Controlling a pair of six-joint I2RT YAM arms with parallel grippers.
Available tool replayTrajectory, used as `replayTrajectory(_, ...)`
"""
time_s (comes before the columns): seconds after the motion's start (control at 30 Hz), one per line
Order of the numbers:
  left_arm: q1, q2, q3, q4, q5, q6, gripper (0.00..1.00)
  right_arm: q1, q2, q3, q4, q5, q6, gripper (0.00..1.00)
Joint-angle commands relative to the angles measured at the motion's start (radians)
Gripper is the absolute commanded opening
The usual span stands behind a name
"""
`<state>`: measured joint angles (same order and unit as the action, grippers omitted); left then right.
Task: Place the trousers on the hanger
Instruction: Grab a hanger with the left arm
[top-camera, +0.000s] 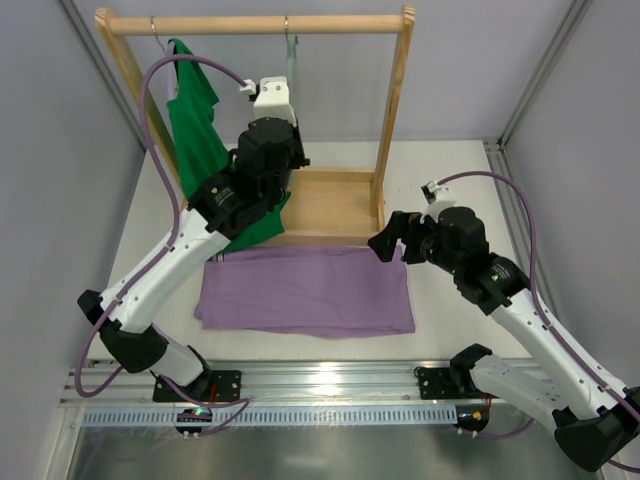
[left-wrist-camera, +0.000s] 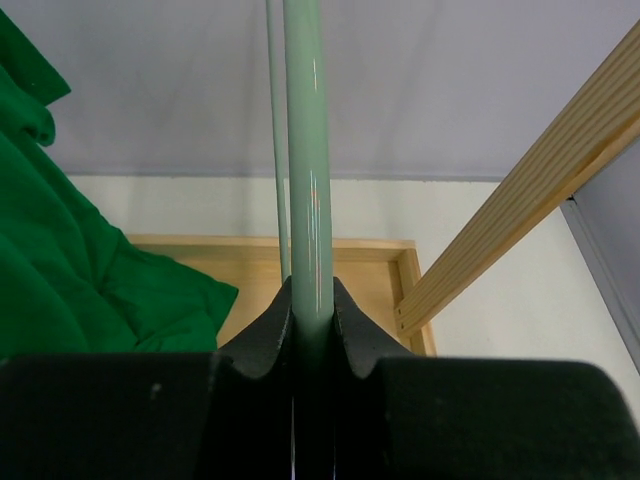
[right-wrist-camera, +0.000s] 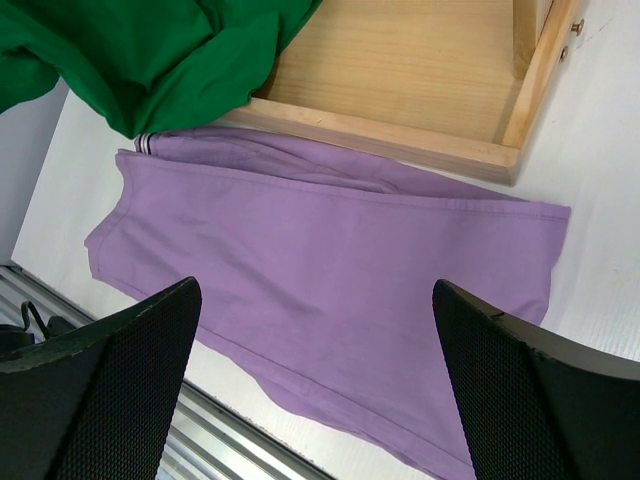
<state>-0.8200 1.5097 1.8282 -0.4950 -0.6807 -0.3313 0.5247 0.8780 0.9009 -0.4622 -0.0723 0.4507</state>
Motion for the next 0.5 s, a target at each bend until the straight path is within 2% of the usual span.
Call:
replayTrajectory(0.0,-0.004,-0.043,0.013,0.133,-0.045,0.078,0.00,0.006,0.001,0.044,0.045,0.005,0.005,1.00)
replayTrajectory(0.47,-0.005,-0.108,-0.058,0.312,-0.043,0.126,0.00,0.006,-0.011,0.030,0.033,0.035,0.017,1.00)
